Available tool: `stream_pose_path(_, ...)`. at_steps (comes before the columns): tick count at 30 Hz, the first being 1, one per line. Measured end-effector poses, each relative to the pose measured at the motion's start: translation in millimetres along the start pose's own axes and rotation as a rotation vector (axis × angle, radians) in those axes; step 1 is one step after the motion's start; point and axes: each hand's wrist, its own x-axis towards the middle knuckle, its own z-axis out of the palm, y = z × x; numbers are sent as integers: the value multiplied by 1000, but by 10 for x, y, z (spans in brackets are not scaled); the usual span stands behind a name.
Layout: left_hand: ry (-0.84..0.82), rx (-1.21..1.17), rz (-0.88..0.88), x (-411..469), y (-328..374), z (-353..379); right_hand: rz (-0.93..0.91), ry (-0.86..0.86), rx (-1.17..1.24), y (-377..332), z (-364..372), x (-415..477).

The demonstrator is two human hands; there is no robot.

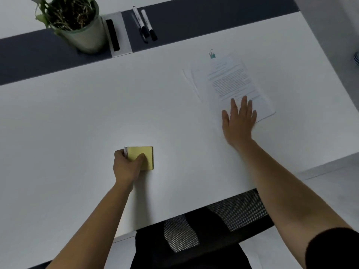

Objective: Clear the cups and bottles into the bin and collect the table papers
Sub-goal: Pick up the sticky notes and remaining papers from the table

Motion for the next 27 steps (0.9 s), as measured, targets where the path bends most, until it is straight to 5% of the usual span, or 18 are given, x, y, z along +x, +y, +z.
stream_pose_path(3,41,-46,-7,-123,73,246,171,62,64,373,-165,419)
stream_pose_path(8,88,-43,-15,-255,72,383,224,-162,94,721,-412,671)
stream_pose_path(13,104,-42,-18,-277,100,386,117,-200,184,456,-360,150)
stream_pose_path(21,65,-166,-34,-322,68,357,295,-414,357,-80,-251,-570)
stream_pose_path(24,51,-163,-3,-333,29,348,273,-363,326,-290,-200,-848)
stream_pose_path(27,48,-146,23,-333,7,334,275,-311,584,-386,-149,-1057)
